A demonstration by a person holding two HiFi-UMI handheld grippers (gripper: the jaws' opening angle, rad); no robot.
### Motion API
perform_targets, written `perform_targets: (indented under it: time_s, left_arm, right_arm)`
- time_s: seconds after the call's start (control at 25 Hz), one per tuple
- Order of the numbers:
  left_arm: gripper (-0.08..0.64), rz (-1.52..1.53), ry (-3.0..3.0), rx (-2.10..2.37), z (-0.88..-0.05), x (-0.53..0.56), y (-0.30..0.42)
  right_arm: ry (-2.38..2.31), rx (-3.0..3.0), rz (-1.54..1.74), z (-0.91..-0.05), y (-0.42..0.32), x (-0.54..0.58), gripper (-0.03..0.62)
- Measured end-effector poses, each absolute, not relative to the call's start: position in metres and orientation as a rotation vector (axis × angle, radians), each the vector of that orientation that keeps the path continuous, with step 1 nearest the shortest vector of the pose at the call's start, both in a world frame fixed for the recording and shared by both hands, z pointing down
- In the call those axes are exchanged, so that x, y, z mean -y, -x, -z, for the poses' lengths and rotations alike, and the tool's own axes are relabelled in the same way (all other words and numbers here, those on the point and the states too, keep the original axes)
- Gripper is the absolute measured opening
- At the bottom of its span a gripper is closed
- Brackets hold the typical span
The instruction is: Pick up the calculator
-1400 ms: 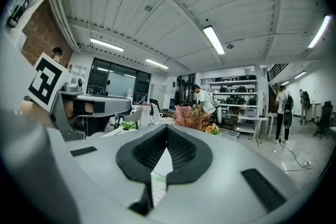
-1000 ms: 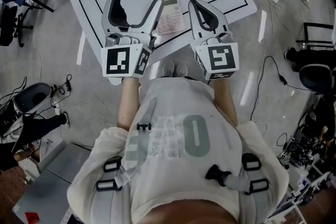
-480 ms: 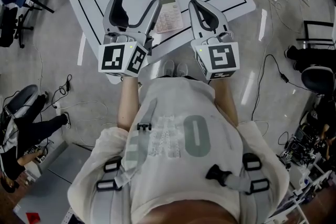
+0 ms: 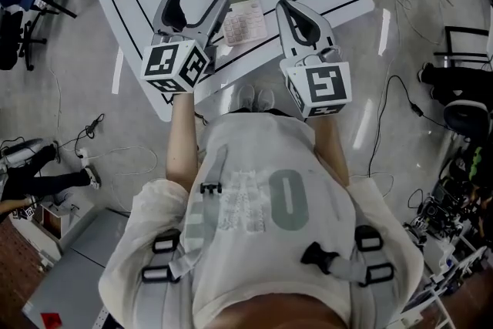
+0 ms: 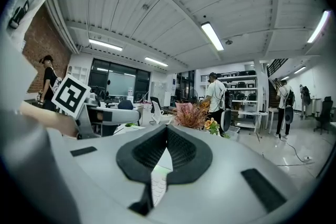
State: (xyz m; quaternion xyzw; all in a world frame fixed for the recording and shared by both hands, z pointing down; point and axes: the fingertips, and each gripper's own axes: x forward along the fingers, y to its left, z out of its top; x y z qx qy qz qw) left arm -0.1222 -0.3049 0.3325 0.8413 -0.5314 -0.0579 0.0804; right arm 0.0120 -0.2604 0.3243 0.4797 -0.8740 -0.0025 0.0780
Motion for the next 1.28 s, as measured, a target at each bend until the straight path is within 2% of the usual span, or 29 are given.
perform_targets:
  time_s: [0.24,0.56,0.8,1.0,1.28]
  left_arm:
    - [0.428,-0.066,-2.580,1.382,-0.377,0.328,0.113]
    - [0.428,-0.210,-2.496,1.038,-0.443,0.356,0.107]
    - [0.424,-0.196,-2.250,0.850,-0.492,0.373,0.112]
    - [0.390,-0.089,-2.078,0.687,-0.507,0.378,0.106]
    - [0.388,-0.189,-2.023,0.492,-0.522,0.361,0.085]
  right_arm:
    - [-1.430,2.612,-0.020,-0.330,-0.012,0.259,0.005]
    - [-1.436,2.571,-0.092,-0.347,-0.017,0.258,0.005]
    - [-1.459,2.522,-0.156,-0.362,-0.024,0.260,0.005]
    - [-1.466,2.486,-0.210,-0.374,-0.030,0.259,0.005]
    - [-1.441,2.471,-0.241,-0.384,-0.026,0.261,0.005]
